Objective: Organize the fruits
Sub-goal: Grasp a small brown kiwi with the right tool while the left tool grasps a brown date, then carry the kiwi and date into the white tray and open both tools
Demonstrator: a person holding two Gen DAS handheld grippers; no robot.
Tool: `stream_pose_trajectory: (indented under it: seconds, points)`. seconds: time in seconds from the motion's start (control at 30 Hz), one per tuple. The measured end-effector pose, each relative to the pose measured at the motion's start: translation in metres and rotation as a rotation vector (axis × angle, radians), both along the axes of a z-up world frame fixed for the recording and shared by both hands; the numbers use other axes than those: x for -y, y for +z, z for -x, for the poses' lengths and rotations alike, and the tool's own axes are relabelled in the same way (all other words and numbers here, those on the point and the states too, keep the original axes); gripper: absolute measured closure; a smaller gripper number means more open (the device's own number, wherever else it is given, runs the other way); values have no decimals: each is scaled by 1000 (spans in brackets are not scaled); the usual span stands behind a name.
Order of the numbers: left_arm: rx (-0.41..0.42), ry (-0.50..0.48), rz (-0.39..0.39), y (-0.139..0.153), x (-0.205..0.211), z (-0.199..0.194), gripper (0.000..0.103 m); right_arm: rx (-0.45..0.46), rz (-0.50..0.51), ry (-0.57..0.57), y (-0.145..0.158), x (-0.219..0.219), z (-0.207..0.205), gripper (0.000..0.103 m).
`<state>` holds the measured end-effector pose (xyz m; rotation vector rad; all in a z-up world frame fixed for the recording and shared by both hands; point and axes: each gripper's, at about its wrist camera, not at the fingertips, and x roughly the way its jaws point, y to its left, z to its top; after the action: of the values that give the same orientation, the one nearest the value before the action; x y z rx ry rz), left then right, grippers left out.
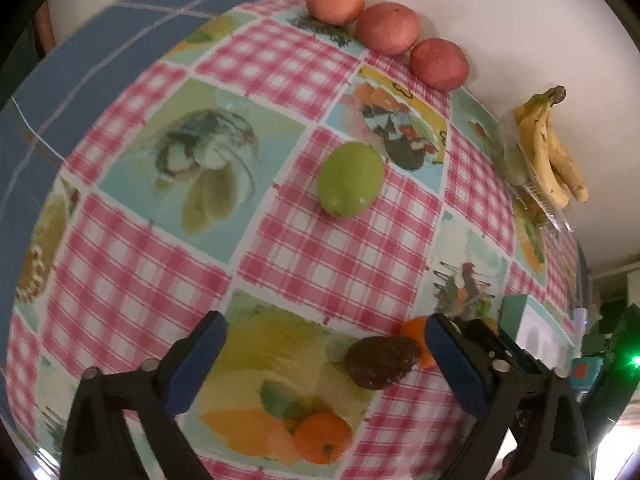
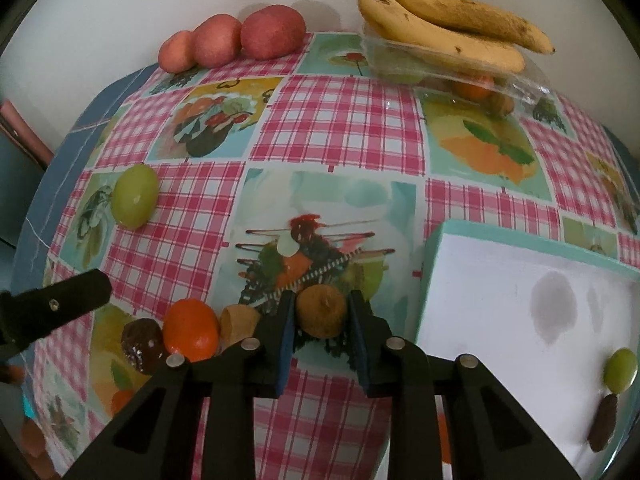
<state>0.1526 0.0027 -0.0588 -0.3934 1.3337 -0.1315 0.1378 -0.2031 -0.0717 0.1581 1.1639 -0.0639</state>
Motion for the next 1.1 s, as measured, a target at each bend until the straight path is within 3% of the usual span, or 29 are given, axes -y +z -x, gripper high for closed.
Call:
stream_pose_trajectory:
  seconds: [0.17, 0.3, 0.37, 0.6, 1.1]
  points:
    - [-11, -25, -5, -1, 9, 4, 13, 19, -37, -7, 13, 4, 6, 76]
    - [-19, -51, 14, -1, 18, 8, 24, 42, -54, -13, 25, 6, 12, 76]
    - [-27, -58, 19, -3, 22, 10, 25, 50, -58, -20, 29, 8, 16, 76]
    - [-40, -79, 55, -4, 30, 12, 53, 76, -80, -59, 44, 28, 28, 76]
    - [12, -30, 41, 11, 22, 12, 54, 97, -130, -153, 53, 65, 47, 76]
